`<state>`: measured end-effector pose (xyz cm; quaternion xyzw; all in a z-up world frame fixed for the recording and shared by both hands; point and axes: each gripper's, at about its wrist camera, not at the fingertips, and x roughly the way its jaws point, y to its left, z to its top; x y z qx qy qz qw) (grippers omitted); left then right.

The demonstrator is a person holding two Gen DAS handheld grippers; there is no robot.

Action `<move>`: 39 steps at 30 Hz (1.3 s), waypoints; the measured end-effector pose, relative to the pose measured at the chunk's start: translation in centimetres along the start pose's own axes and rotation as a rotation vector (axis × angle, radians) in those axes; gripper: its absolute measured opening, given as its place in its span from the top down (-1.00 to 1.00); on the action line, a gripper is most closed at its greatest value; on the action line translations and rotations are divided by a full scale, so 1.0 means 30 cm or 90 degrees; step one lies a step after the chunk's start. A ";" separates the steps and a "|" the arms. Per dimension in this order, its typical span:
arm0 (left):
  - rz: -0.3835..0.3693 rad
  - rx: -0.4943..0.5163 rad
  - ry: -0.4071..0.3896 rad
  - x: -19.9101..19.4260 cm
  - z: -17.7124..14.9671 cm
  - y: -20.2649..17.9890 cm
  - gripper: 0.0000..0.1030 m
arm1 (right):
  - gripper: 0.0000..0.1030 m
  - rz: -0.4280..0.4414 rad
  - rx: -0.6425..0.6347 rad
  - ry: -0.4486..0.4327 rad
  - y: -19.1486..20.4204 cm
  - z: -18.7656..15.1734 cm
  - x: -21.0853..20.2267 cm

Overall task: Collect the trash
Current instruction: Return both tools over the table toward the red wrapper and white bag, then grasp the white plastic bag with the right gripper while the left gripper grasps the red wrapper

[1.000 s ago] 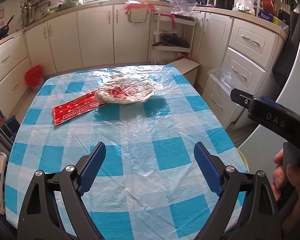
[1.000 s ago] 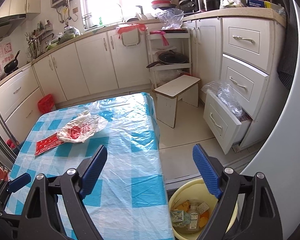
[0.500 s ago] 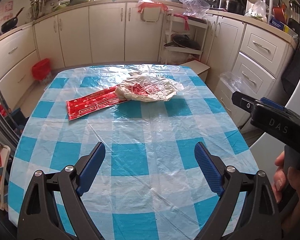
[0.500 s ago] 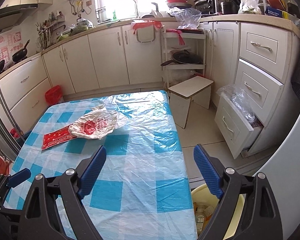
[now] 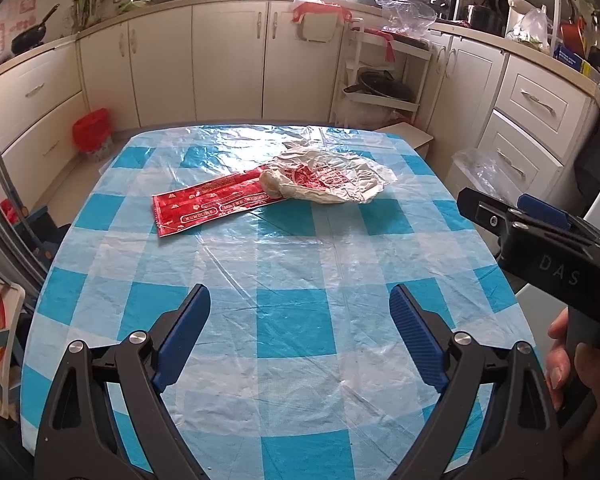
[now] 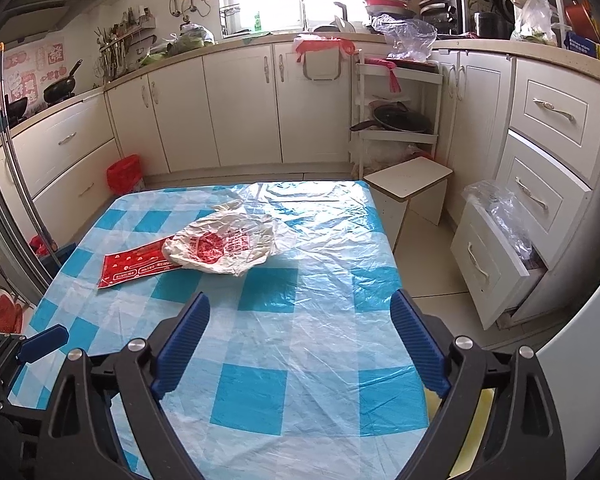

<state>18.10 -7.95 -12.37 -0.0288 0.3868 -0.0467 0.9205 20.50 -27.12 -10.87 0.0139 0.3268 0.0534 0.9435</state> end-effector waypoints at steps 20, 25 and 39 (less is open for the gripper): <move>0.022 -0.024 0.009 0.068 0.023 0.130 -0.70 | -0.75 0.055 -0.051 0.021 0.137 0.036 0.109; 0.025 -0.024 0.012 0.089 0.034 0.152 -0.71 | -0.77 0.063 -0.046 0.027 0.143 0.047 0.134; 0.042 0.025 0.016 0.193 0.093 0.202 -0.72 | -0.77 0.091 0.002 0.049 0.109 0.111 0.251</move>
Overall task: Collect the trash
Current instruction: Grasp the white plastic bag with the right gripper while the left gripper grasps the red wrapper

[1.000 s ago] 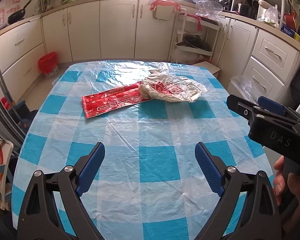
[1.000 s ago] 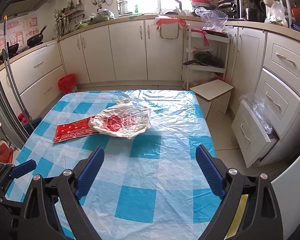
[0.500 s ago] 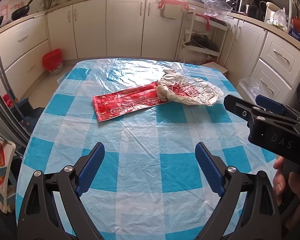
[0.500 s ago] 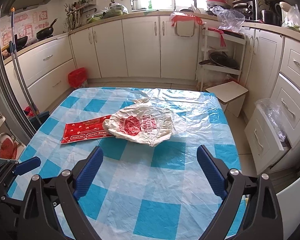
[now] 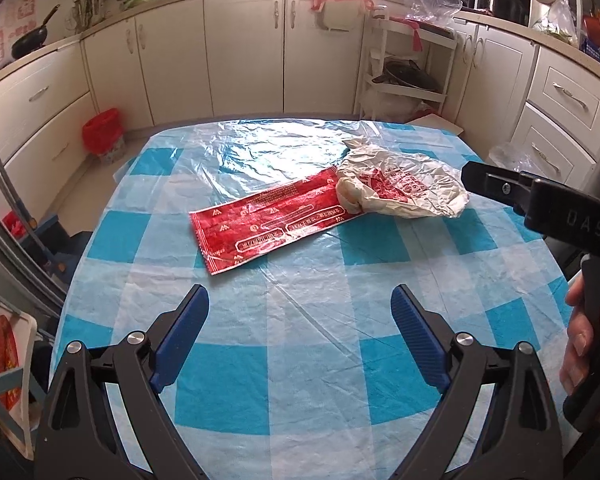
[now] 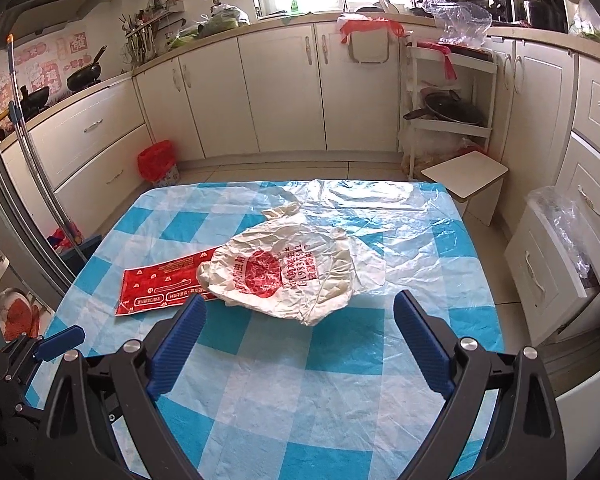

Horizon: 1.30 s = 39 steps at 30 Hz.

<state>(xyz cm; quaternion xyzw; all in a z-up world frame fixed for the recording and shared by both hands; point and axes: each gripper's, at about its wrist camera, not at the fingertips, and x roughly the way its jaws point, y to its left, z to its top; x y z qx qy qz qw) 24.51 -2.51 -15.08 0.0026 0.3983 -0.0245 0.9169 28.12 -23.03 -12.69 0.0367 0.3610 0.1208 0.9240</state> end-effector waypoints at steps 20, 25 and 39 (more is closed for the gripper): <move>-0.062 0.221 0.050 0.305 0.204 0.004 -0.72 | 0.37 0.049 0.046 0.123 -0.054 0.037 0.266; -0.108 0.207 0.068 0.340 0.222 0.017 -0.61 | 0.84 0.066 0.053 0.107 -0.062 0.042 0.242; -0.192 0.127 0.092 0.247 0.131 0.024 0.94 | 0.90 0.100 0.090 0.055 -0.107 0.088 0.113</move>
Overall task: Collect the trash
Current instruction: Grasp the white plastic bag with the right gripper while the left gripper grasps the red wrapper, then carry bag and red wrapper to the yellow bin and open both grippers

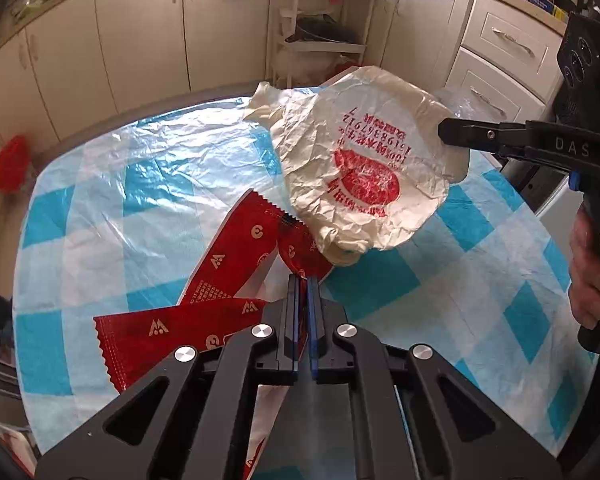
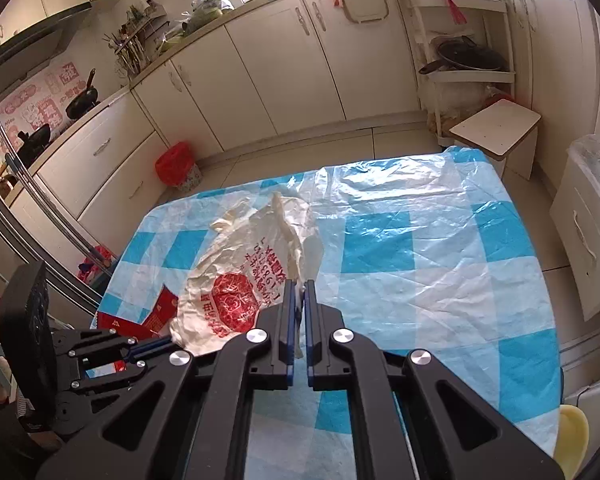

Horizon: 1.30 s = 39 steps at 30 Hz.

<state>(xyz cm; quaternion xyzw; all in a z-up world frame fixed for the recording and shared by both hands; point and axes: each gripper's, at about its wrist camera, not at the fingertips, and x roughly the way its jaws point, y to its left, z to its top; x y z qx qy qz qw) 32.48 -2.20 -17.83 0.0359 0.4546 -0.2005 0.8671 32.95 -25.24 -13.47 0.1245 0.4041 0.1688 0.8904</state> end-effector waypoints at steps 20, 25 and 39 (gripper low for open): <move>0.032 -0.044 -0.044 -0.263 -0.219 -0.410 0.95 | 0.90 0.011 0.016 -0.082 -0.055 -0.221 -0.436; 0.043 -0.064 -0.058 -0.317 -0.239 -0.476 0.95 | 0.91 0.009 0.006 -0.100 -0.054 -0.292 -0.511; 0.040 -0.019 -0.080 -0.402 -0.210 -0.673 0.95 | 0.90 0.002 0.052 -0.181 -0.161 -0.406 -0.695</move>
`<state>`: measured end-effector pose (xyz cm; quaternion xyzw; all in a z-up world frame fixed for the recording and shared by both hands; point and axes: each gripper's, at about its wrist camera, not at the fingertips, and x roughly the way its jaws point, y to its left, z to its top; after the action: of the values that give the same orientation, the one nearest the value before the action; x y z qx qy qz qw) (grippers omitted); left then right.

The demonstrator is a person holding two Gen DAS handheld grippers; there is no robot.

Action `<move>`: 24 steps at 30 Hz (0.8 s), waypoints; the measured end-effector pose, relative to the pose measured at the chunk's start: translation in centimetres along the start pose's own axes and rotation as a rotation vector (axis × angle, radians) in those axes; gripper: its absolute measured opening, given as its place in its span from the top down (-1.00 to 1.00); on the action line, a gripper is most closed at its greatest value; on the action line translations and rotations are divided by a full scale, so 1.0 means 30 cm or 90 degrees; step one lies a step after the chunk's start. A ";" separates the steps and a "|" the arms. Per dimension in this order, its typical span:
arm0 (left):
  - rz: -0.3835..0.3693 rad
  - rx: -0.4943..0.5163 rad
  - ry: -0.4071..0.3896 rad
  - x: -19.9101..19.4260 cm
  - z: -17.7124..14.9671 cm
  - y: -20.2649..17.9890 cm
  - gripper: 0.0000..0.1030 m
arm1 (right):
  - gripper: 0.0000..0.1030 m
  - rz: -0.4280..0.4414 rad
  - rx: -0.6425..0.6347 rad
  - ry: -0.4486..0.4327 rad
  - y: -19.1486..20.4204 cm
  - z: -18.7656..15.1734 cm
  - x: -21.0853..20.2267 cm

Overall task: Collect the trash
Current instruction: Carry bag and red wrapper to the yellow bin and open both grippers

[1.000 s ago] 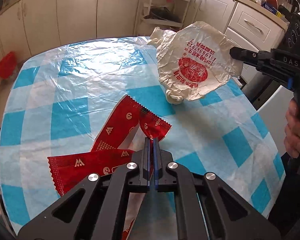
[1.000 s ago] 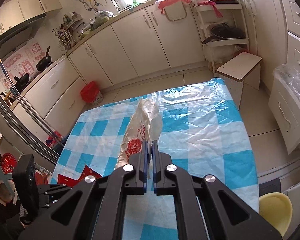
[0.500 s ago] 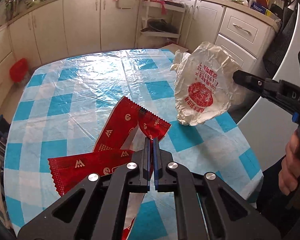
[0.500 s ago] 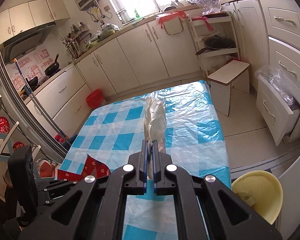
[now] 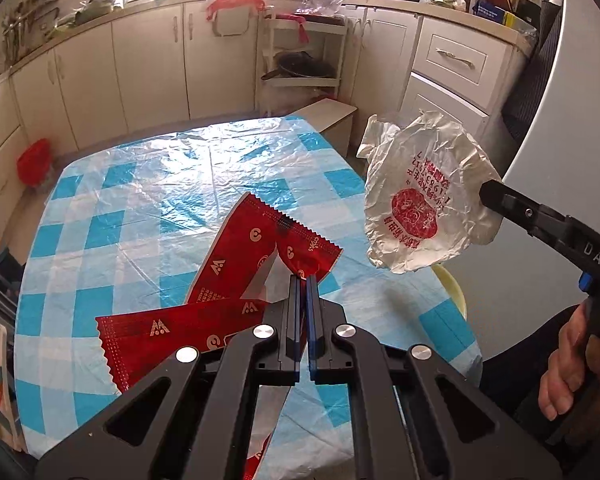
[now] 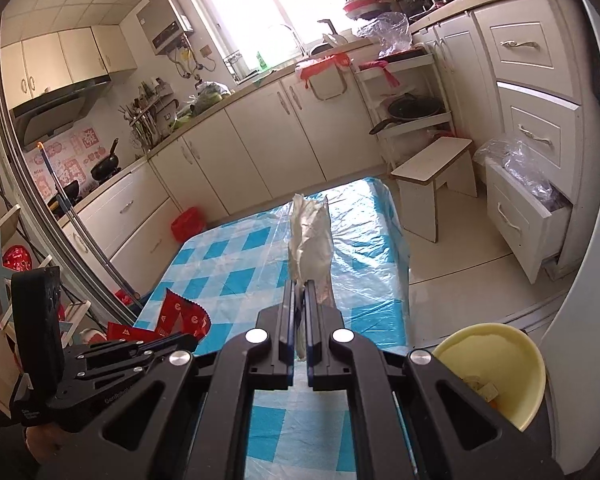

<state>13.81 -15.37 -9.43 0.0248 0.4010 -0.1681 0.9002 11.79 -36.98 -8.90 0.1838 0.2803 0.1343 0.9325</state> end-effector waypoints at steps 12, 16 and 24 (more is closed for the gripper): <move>-0.042 0.042 -0.002 0.031 0.043 -0.178 0.95 | 0.90 -0.101 0.035 -0.076 -0.146 0.000 -0.131; -0.076 0.038 0.001 0.073 0.066 -0.232 0.95 | 0.90 -0.166 0.056 -0.029 -0.210 -0.026 -0.094; -0.183 0.000 0.026 0.215 0.114 -0.354 0.95 | 0.90 -0.243 0.125 0.097 -0.357 -0.118 0.020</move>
<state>16.85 -27.81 -10.86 -0.0298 0.4184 -0.2947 0.8586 11.81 -45.42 -16.40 0.2069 0.3910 -0.0593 0.8948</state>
